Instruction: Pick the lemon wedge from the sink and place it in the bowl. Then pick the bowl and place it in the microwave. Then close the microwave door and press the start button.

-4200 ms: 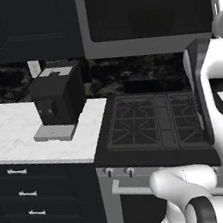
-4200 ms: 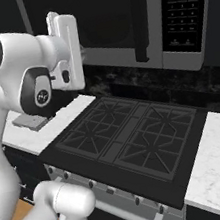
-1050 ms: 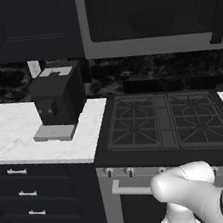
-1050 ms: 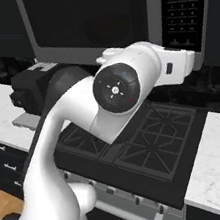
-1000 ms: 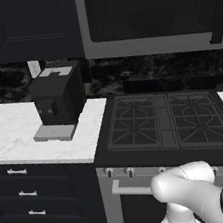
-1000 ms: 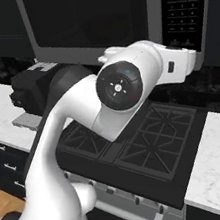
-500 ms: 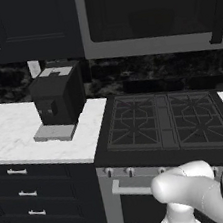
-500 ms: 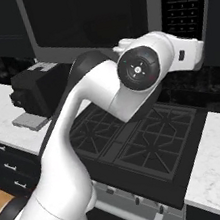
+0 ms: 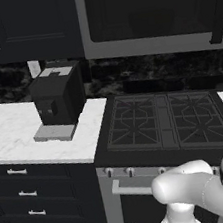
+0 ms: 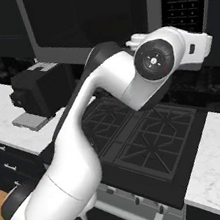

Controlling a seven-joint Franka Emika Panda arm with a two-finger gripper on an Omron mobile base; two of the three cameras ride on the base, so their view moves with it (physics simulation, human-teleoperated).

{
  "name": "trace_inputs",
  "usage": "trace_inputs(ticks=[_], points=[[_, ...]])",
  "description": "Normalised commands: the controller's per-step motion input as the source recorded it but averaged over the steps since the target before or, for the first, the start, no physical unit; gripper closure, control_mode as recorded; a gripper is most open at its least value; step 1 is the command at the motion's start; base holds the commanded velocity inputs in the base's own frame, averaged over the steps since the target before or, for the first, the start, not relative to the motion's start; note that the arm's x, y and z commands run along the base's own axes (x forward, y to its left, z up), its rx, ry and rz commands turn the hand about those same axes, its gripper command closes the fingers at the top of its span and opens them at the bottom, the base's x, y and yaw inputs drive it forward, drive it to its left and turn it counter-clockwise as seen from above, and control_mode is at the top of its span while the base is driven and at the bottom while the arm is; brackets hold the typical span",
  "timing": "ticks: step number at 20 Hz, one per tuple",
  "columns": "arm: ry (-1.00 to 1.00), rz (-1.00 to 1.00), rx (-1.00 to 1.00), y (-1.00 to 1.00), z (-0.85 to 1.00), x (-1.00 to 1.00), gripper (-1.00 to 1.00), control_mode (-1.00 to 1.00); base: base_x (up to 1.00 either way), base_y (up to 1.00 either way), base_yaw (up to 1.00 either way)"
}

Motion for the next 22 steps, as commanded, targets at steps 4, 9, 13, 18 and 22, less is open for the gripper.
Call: trace_inputs(ticks=[4,9,13,18,22], points=[[0.0,0.0,0.0,-0.22,0.0,0.3,1.0,-1.0,0.0,0.0,0.0],[0.0,0.0,0.0,-0.04,-0.03,0.34,1.0,-1.0,0.0,0.0,0.0],[0.0,0.0,0.0,-0.11,-0.08,0.27,1.0,-1.0,0.0,0.0,0.0],[0.0,0.0,0.0,-0.17,-0.01,0.03,1.0,-1.0,0.0,0.0,0.0],[0.0,0.0,0.0,0.0,-0.05,0.0,1.0,-1.0,0.0,0.0,0.0]])
